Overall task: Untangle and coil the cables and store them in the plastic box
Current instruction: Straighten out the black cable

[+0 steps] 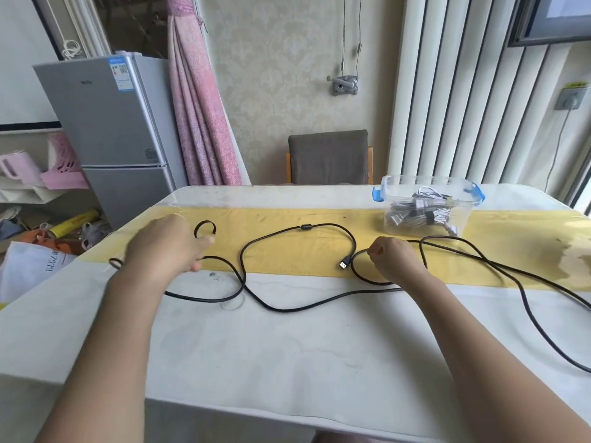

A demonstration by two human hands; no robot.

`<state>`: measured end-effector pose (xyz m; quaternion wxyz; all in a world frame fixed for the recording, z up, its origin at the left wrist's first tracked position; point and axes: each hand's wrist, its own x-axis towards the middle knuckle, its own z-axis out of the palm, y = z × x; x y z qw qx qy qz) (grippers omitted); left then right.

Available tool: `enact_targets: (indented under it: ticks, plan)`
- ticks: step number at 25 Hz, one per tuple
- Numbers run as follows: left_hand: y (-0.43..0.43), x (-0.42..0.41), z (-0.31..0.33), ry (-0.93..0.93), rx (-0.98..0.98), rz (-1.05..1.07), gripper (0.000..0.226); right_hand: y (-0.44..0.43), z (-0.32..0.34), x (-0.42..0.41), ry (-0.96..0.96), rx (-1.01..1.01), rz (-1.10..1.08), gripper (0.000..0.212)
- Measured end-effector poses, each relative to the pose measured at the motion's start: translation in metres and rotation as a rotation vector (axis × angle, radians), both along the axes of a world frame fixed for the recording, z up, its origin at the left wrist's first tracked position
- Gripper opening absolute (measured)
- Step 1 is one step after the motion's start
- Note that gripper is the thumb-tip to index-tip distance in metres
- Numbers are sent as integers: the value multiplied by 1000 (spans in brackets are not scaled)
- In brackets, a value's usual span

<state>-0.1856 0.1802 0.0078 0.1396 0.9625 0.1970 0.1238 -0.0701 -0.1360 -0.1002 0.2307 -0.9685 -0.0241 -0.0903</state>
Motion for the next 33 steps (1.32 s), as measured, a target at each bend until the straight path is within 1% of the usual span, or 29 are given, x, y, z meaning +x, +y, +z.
enact_targets:
  ticks: [1,3,5,6,8,9,11,12,13,14,15,17,18,19,20,21,22,24,25,26,27,28,29,30,32,33]
  plan:
    - [-14,6,-6,-31,-8,-121,37,-5,0,0,7,10,-22,31]
    - [-39,20,-28,12,-54,-333,31,-14,0,-2,22,25,-35,39]
    - [-61,35,-54,91,-122,-501,18,-16,-2,-4,27,60,21,45]
    - [-70,40,-65,126,-161,-575,16,-14,-4,-4,31,71,84,47]
    - [-85,46,-88,202,-184,-681,37,-7,-10,-4,66,23,167,49]
    - [-92,47,-98,222,-174,-718,48,-7,-11,-3,82,-9,144,50]
    - [-104,45,-114,242,-144,-760,65,-17,-10,1,60,-36,-10,52]
    - [-109,44,-120,243,-123,-779,69,-26,-9,2,54,-44,-87,50]
    - [-112,42,-124,227,-120,-802,68,-36,-9,3,69,-65,-129,47]
    - [-115,42,-127,187,-156,-820,61,-43,-10,3,99,-94,-139,41]
    - [-116,43,-128,124,-216,-834,48,-48,-10,4,117,-115,-138,37]
    - [-117,45,-130,18,-294,-829,19,-52,-7,5,117,-99,-149,36]
    - [-118,45,-129,-1,-304,-820,8,-54,-5,5,119,-87,-166,35]
    - [-118,45,-128,5,-313,-816,3,-55,-3,5,130,-69,-180,33]
    - [-117,45,-126,31,-331,-813,7,-55,1,4,149,-22,-186,31]
    - [-116,45,-123,82,-355,-814,10,-55,3,3,167,88,-187,32]
    - [-114,45,-119,143,-391,-817,11,-53,5,1,183,277,-177,33]
    - [-113,47,-115,227,-491,-830,11,-41,9,-7,195,821,-104,32]
    - [-114,48,-113,216,-535,-832,15,-33,12,-11,199,1078,-45,29]
    - [-117,50,-112,147,-559,-826,19,-24,16,-14,212,1283,27,24]
    - [-121,51,-111,48,-560,-813,21,-15,22,-19,224,1421,109,17]
    - [-126,53,-109,-55,-558,-796,23,-5,28,-24,237,1494,199,11]
    - [-131,53,-107,-129,-567,-782,25,4,34,-30,233,1497,284,14]
    - [-135,54,-104,-156,-599,-780,24,11,37,-35,206,1443,353,20]
    - [-142,55,-99,-96,-730,-805,14,21,40,-42,100,1254,403,32]
    - [-143,55,-98,-63,-806,-800,8,24,40,-43,53,1170,396,33]
